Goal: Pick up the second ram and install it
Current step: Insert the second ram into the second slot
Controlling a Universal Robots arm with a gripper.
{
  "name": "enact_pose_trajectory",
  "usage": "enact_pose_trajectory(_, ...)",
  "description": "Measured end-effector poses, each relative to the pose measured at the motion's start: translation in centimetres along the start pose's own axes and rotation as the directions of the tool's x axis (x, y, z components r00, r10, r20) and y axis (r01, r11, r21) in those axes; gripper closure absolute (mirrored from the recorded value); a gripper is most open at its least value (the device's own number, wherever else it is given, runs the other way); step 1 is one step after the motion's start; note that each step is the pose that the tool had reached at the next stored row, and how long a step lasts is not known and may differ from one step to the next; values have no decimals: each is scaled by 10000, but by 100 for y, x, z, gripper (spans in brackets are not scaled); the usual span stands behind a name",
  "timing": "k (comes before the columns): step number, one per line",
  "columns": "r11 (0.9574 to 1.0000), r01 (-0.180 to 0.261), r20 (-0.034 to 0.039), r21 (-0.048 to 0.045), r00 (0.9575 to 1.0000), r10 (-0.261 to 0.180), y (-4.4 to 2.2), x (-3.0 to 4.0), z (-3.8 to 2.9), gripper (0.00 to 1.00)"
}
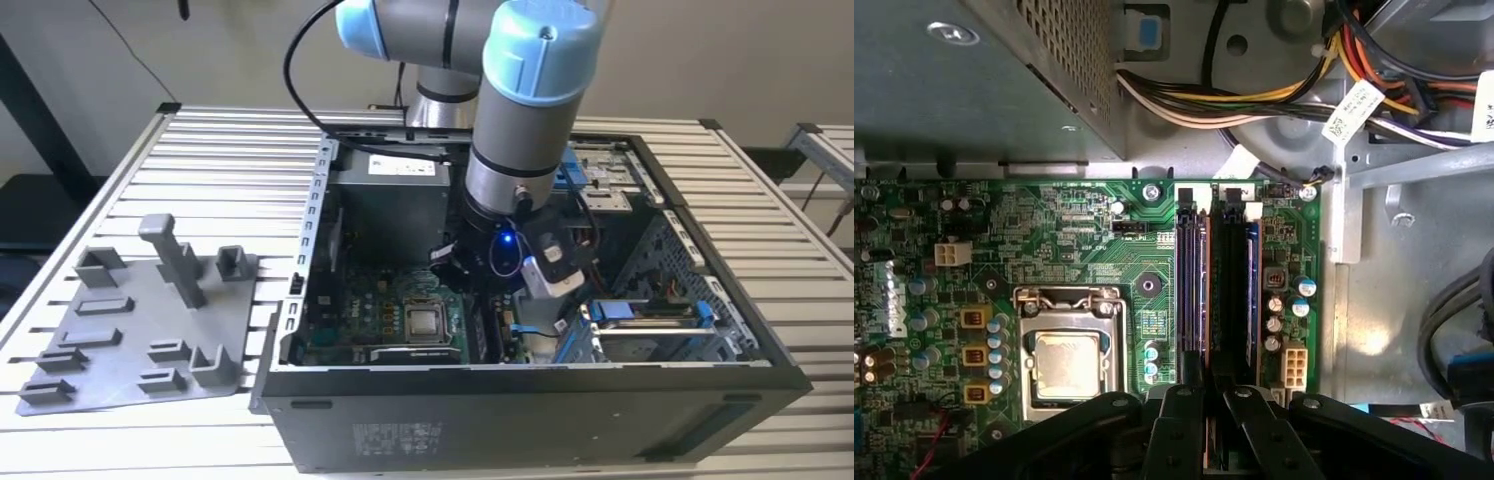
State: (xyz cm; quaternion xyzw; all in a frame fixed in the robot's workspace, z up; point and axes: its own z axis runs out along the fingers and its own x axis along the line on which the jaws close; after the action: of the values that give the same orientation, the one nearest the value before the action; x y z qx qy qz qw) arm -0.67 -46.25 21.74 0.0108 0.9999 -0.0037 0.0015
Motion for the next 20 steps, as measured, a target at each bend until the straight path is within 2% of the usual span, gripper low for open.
enact_pose_trajectory(3, 10000, 38, -3, -45, 10000, -38, -2, 1, 9, 86)
enact_pose_trajectory(5, 9999, 38, -3, -143, 10000, -38, -1, 1, 30, 86)
enact_pose_trajectory(8, 9998, 38, -9, -216, 10000, -38, 0, 0, 57, 86)
enact_pose_trajectory(19, 9997, 37, -26, -229, 10000, -38, -1, 0, 73, 84)
enact_pose_trajectory(20, 9997, 37, -28, -226, 10000, -38, -2, 0, 71, 78)
